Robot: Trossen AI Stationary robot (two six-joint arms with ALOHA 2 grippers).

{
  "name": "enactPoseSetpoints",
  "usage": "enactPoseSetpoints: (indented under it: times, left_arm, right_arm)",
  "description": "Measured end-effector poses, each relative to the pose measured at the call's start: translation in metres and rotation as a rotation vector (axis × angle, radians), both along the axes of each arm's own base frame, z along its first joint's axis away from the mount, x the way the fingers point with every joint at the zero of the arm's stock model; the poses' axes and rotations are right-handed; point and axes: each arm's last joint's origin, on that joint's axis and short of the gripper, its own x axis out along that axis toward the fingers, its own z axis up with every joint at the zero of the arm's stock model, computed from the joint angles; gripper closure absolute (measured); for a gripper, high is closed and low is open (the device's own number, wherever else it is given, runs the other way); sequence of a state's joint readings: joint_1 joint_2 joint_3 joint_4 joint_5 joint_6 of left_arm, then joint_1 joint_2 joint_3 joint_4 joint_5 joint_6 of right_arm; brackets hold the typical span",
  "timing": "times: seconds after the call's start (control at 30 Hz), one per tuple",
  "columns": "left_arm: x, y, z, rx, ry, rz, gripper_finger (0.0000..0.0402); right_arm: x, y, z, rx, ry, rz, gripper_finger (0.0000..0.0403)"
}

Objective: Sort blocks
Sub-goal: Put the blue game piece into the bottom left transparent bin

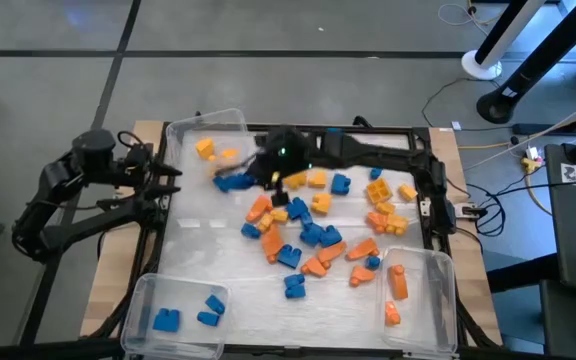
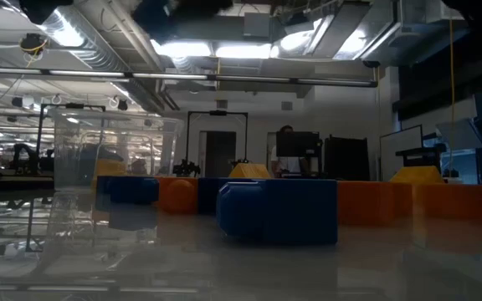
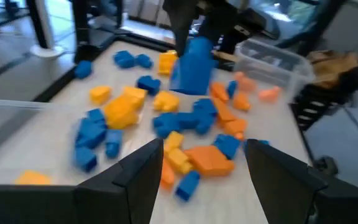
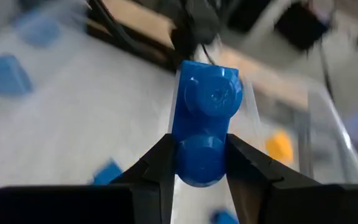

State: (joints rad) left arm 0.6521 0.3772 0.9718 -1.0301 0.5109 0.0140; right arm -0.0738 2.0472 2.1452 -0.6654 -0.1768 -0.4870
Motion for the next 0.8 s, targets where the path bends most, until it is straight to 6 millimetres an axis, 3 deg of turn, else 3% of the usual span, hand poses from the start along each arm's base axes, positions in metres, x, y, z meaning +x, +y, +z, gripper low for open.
enactPoseSetpoints:
  times: [0.23, 0.33, 0.57, 0.8]
  left_arm:
    - [-0.003, -0.002, -0.003, 0.0, 0.021, -0.011, 0.0183]
    - [-0.003, -0.002, -0.003, 0.002, 0.02, -0.011, 0.0183]
    - [-0.003, -0.002, -0.003, 0.002, 0.019, -0.01, 0.0183]
    - [-0.003, -0.002, -0.003, 0.001, 0.019, -0.01, 0.0183]
  right_arm:
    - [0.019, 0.081, 0.001, -0.044, -0.2, 0.195, 0.0287]
    - [0.029, 0.115, -0.01, -0.059, -0.264, 0.284, 0.0286]
    - [0.045, 0.177, -0.054, -0.019, -0.292, 0.467, 0.0286]
    - [0.063, 0.211, -0.11, -0.009, -0.287, 0.52, 0.0286]
